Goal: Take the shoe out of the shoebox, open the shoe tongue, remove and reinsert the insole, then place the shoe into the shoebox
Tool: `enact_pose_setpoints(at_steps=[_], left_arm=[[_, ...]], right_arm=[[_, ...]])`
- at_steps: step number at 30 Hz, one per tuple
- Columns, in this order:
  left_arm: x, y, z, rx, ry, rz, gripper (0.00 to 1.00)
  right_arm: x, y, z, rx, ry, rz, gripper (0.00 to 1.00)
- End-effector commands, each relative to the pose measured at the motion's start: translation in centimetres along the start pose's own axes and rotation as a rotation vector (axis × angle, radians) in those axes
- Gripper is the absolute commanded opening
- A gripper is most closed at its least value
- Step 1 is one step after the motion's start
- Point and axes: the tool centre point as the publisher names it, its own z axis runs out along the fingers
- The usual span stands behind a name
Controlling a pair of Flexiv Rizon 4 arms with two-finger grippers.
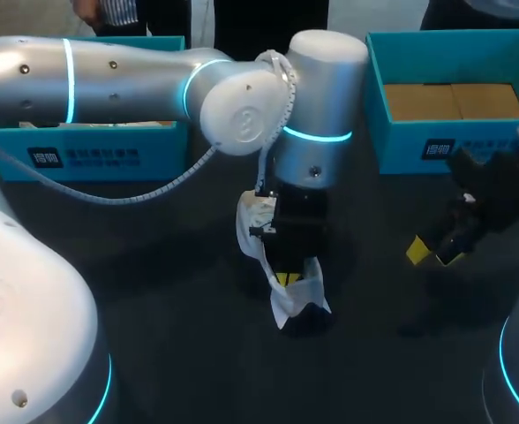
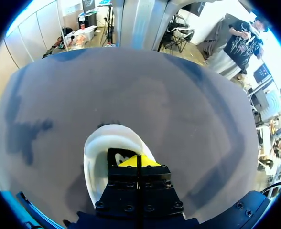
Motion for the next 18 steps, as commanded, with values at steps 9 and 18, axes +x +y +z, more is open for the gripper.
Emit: enact_pose_setpoints(at_steps=[9,18], left_arm=[[-1.3,0.8,3.1,0.026,0.032,-0.006,0.00],[-1.4,1.1,4.2,0.014,-0.062,-0.006,0.00]], right_arm=[[0.1,-0.1,0.1,0.000,-0.002,0.001,1.00],[0.1,-0.1,0.1,0.000,-0.002,0.001,1.00]])
